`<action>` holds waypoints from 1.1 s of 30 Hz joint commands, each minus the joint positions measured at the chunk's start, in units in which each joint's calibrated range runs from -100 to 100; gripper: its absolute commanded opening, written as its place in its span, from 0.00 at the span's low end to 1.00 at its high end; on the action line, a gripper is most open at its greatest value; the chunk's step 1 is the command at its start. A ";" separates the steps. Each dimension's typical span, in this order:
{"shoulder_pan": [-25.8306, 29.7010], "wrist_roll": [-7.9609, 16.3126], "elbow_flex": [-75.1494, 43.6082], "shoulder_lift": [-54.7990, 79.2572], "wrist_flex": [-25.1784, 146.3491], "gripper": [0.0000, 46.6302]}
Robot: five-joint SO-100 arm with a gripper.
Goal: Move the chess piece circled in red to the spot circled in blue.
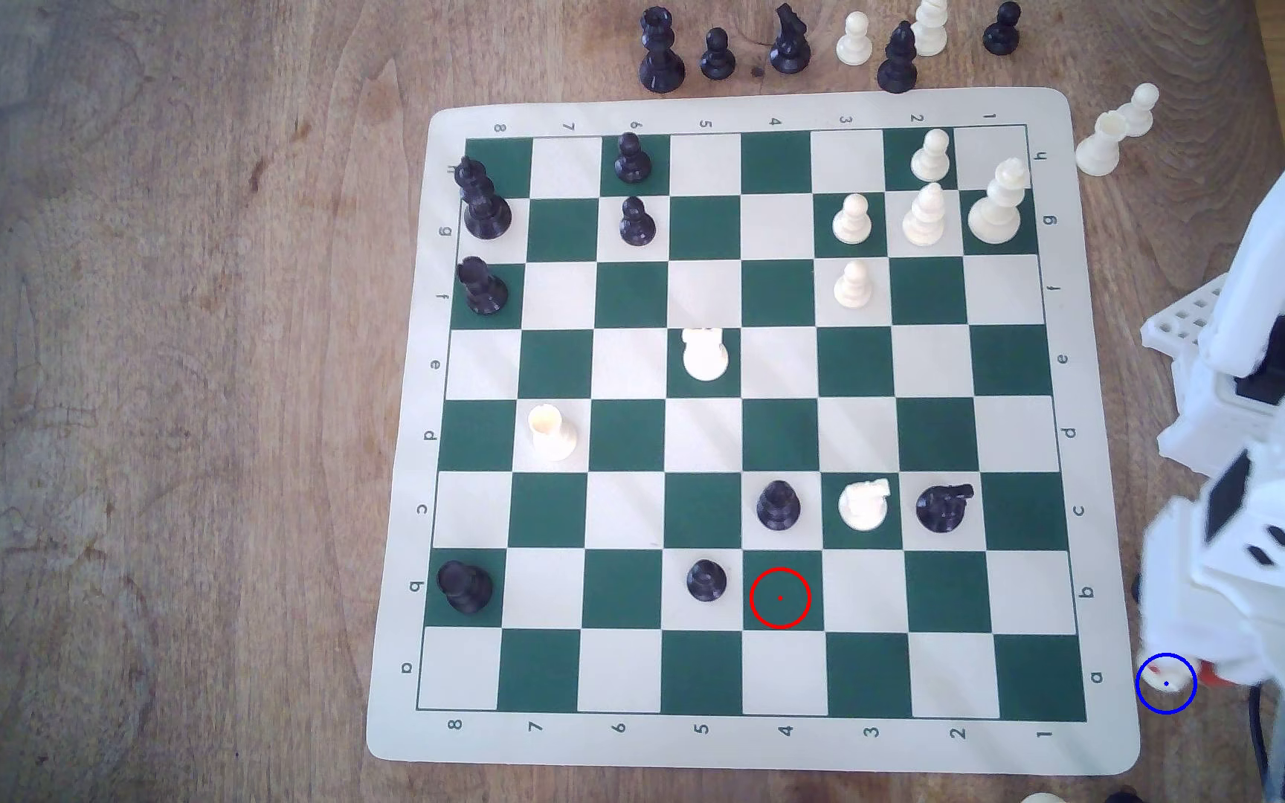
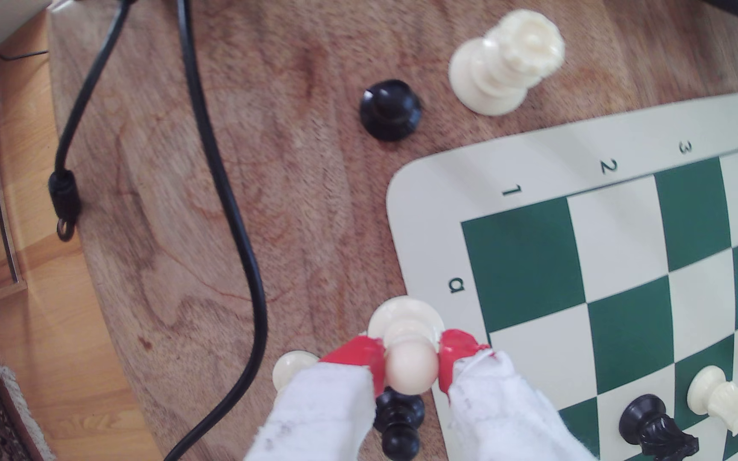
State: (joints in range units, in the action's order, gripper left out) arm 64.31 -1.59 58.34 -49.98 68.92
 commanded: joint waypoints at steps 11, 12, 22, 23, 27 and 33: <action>4.25 1.07 1.95 8.30 -10.37 0.02; 4.17 1.07 2.86 9.49 -11.84 0.02; 3.62 0.93 3.49 14.92 -14.30 0.03; 3.62 0.88 3.49 15.17 -14.30 0.03; 3.55 0.83 3.49 15.68 -14.46 0.03; 3.08 0.63 3.95 15.68 -14.13 0.08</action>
State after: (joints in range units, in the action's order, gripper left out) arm 68.07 -0.66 62.68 -34.31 55.22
